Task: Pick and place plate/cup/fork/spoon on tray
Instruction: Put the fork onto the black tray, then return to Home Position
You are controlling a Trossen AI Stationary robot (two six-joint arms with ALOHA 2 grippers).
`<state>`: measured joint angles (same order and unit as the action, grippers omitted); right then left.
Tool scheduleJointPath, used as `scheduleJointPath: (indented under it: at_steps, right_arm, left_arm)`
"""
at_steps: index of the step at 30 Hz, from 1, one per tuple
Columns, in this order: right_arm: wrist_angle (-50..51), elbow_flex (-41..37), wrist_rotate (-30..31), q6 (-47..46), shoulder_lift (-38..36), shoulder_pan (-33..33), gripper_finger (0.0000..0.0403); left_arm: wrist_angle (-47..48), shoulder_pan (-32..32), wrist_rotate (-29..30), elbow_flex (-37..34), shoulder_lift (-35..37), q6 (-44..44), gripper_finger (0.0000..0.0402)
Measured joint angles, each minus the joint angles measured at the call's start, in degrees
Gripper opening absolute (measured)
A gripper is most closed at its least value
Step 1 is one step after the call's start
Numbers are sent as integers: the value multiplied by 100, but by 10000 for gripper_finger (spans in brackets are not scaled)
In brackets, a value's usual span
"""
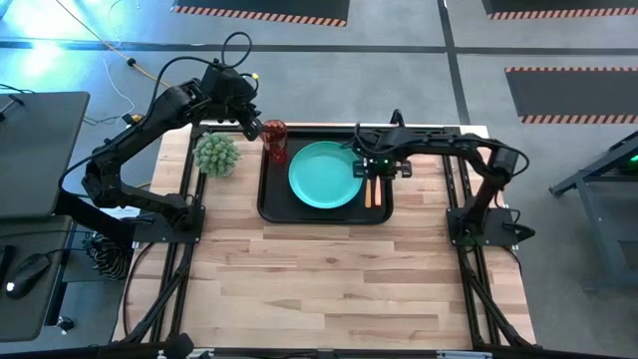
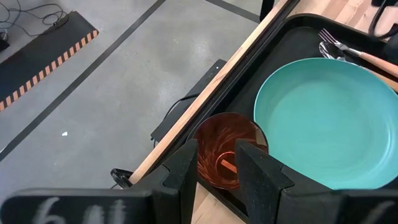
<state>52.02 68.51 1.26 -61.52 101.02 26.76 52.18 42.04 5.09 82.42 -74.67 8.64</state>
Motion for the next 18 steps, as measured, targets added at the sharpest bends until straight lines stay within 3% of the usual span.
scheduleJointPath:
  at_steps: [4,11,18]
  right_arm:
    - [-113,0,2,208,-369,-18,83]
    - [-1283,0,7,1182,-1146,-244,83]
    - [-2493,2,323,2526,-1854,-379,83]
  left_arm:
    - [2,0,-65,2,0,-119,99]
    - [24,-110,-1615,2,6,-684,99]
    - [-66,-815,-1616,-98,45,-1268,99]
